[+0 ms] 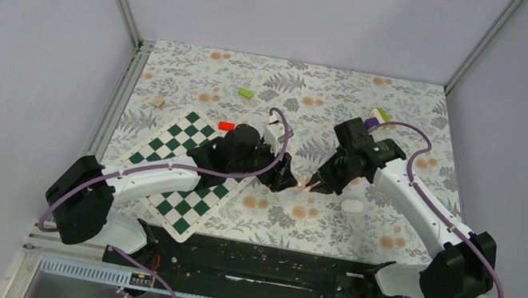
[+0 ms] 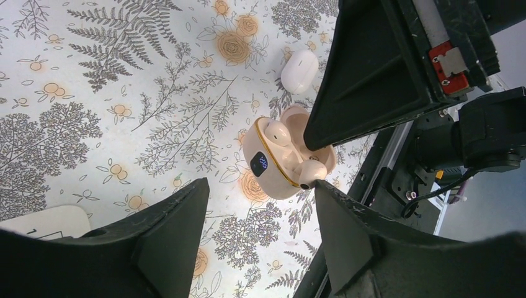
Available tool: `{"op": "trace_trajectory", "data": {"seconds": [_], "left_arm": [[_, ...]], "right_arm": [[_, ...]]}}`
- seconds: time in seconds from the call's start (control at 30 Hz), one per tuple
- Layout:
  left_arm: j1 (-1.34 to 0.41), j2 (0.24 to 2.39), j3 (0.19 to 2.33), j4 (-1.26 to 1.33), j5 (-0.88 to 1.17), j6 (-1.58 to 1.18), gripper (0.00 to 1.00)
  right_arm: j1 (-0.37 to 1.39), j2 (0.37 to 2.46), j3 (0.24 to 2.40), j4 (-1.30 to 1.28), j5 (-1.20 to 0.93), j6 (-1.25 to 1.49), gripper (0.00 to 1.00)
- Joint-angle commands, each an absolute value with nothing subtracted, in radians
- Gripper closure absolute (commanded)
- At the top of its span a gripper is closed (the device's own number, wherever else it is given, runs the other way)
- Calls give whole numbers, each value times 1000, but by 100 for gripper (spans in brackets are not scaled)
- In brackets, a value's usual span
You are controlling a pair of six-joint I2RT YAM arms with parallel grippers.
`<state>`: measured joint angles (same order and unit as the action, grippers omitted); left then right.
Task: Insert the wireless bluetooth earbuds into the charging case
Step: Place the charging case with the earbuds at the center of the board.
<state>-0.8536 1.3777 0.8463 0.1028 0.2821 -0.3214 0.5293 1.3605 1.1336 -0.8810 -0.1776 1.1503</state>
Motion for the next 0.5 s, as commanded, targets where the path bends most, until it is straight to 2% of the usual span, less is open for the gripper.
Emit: {"op": "trace_trajectory", "data": {"seconds": [0.0, 0.47], "left_arm": [[-840, 1337, 843, 130, 281, -314, 36], [-837, 1384, 856, 166, 305, -347, 37]], "right_arm": [[526, 1337, 1147, -897, -198, 1155, 100], [525, 1327, 1140, -896, -194, 1157, 100]]}}
